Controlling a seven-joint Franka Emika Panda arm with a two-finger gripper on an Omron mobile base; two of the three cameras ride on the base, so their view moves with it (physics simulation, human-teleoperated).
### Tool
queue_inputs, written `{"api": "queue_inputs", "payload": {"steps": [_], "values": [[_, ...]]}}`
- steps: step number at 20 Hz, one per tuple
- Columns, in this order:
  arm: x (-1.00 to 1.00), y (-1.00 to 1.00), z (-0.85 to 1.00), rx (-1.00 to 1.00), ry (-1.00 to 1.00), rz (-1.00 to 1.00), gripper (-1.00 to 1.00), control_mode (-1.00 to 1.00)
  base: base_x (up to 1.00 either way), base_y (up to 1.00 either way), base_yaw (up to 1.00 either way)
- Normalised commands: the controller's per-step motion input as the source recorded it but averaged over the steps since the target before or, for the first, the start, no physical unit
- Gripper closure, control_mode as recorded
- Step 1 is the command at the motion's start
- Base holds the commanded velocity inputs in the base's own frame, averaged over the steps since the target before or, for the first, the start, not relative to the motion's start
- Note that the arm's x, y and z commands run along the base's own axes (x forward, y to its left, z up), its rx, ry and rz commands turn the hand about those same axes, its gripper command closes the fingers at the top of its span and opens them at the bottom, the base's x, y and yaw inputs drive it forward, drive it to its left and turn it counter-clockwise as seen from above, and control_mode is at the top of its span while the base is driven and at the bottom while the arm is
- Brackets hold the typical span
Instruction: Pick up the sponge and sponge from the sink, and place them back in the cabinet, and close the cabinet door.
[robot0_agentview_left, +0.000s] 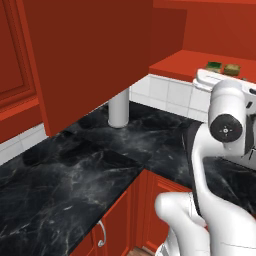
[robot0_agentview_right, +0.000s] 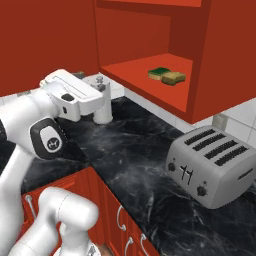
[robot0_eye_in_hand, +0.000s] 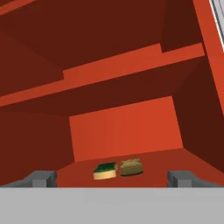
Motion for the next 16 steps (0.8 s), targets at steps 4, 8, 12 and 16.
{"api": "queue_inputs", "payload": {"steps": [4, 8, 12, 16], "values": [[-0.46, 0.38, 0.05, 0.0, -0.01, 0.0, -1.0, -1.0, 0.0, 0.0, 0.0], [-0.47, 0.42, 0.03, 0.0, -0.02, 0.0, -1.0, -1.0, 0.0, 0.0, 0.0], [-0.4, 0.48, 0.01, 0.0, -0.01, 0.0, -1.0, -1.0, 0.0, 0.0, 0.0], [-0.29, 0.46, 0.0, 0.0, 0.0, 0.01, -1.0, -1.0, 0.0, 0.0, 0.0]]}}
